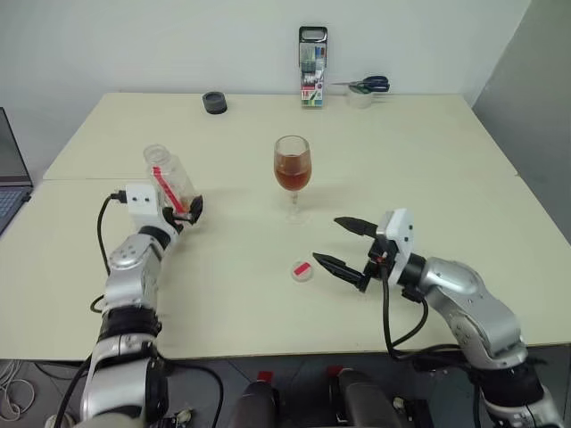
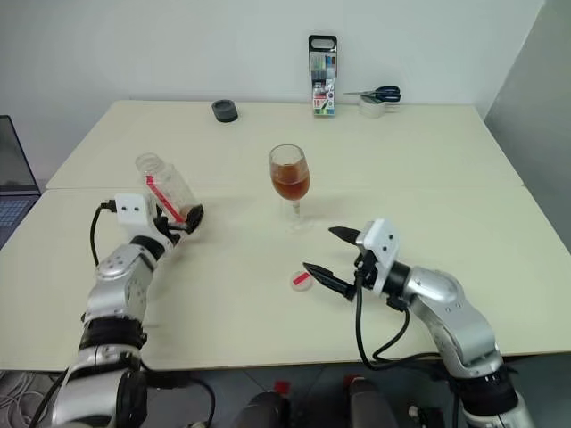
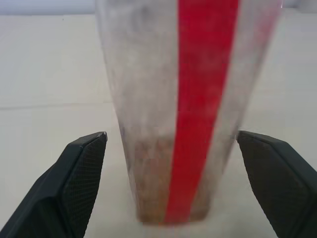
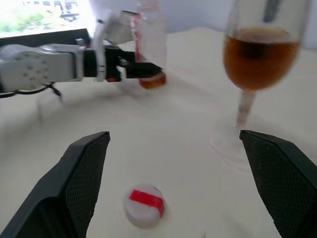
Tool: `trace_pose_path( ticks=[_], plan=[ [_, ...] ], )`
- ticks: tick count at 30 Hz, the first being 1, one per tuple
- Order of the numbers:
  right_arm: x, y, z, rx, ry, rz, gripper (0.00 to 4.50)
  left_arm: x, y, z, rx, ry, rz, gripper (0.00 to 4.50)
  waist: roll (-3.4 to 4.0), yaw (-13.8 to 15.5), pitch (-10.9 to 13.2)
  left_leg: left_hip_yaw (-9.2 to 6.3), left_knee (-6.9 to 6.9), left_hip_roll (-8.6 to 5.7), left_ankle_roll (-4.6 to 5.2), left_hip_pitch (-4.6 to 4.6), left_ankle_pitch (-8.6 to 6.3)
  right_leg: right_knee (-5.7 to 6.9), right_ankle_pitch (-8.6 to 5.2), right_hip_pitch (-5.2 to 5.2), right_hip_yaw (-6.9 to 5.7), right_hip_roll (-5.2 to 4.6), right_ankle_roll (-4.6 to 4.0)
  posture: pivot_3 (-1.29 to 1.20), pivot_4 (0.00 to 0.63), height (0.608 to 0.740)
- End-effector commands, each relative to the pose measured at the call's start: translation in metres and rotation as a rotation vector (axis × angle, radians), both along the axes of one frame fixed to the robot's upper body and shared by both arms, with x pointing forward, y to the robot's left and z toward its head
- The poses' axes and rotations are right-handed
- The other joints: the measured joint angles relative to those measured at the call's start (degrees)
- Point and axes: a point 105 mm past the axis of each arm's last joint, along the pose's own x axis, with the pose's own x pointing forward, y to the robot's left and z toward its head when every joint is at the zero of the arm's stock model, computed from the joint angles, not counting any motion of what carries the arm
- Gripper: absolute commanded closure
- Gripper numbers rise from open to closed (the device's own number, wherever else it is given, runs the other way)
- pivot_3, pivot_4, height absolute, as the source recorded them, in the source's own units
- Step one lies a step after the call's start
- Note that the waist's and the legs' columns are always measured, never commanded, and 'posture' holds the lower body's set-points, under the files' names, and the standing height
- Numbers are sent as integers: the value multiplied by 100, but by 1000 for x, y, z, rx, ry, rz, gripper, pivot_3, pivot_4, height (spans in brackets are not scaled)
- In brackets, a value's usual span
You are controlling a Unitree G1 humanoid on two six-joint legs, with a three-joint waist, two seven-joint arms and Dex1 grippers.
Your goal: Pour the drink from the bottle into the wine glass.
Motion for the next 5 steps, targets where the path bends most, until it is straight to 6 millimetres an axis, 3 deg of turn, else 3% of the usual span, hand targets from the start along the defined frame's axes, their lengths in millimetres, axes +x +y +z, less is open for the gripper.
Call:
trace_pose_path(
  ticks=[1,5],
  plan=[
    [9,-26,-5,-31,2,-215,0,-17,-2,17,1,-42,8,18,0,2,0,1,0,0,0,2,0,2,0,1,5,-1,0,0,150,740],
    [20,-53,-31,-34,87,-561,0,-43,-25,12,-22,-4,-15,18,0,10,-1,-11,0,1,1,4,0,7,0,9,5,-2,0,0,150,740]
  ],
)
